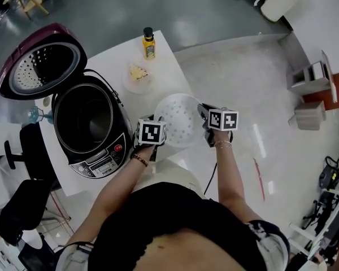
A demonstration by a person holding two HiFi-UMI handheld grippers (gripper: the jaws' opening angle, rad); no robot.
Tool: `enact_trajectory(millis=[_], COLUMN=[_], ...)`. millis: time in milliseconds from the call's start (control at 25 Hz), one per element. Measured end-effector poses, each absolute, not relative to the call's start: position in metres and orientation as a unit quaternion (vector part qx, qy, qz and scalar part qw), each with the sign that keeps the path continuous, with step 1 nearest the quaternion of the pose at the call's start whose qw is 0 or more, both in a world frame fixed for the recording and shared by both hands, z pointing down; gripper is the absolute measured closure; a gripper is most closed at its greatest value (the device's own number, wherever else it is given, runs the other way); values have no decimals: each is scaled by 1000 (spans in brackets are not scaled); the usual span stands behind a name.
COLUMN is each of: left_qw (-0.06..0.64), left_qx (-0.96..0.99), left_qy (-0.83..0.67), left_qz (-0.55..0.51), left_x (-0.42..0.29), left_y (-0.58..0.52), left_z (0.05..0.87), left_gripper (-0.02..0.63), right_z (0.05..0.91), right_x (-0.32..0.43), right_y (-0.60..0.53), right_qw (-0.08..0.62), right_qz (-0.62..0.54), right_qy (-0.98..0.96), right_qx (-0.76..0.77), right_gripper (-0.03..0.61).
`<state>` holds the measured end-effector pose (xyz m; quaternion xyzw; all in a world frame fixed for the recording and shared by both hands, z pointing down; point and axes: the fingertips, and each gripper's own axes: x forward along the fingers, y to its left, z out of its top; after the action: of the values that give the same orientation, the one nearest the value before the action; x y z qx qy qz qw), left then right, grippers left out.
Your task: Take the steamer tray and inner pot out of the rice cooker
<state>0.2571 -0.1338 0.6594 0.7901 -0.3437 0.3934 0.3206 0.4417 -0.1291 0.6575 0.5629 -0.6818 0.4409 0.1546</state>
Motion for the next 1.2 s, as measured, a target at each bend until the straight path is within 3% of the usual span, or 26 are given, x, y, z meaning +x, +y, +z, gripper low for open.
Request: enact_trajectory(millis=[120,320,400,520,880,1200], left_qw=[314,287,259,245,243,230], left_qx=[796,808,824,840,867,923], left_qy=[-335,-340,-333,-325,-296,-279], left_qz=[395,385,378,359,319,132], left_x=[260,261,265,268,272,236], left_y=[-132,-129,-124,-118,-101,-83], left_z=[658,640,624,603,559,388], left_gripper=[439,375,372,372,373,373], right_z=[661,665,666,663,656,559], right_x=[444,442,443,443,447,430], right_y=[-127,-126,-125,-123,-119,-132], right_qw=[151,161,160,156,173,170], right_qz=[441,424,421,422,411,290], right_qy=[-683,-687,-687,-687,-672,-726], right_qx=[562,568,571,571,591,600], right_gripper=[542,543,533,462,451,433])
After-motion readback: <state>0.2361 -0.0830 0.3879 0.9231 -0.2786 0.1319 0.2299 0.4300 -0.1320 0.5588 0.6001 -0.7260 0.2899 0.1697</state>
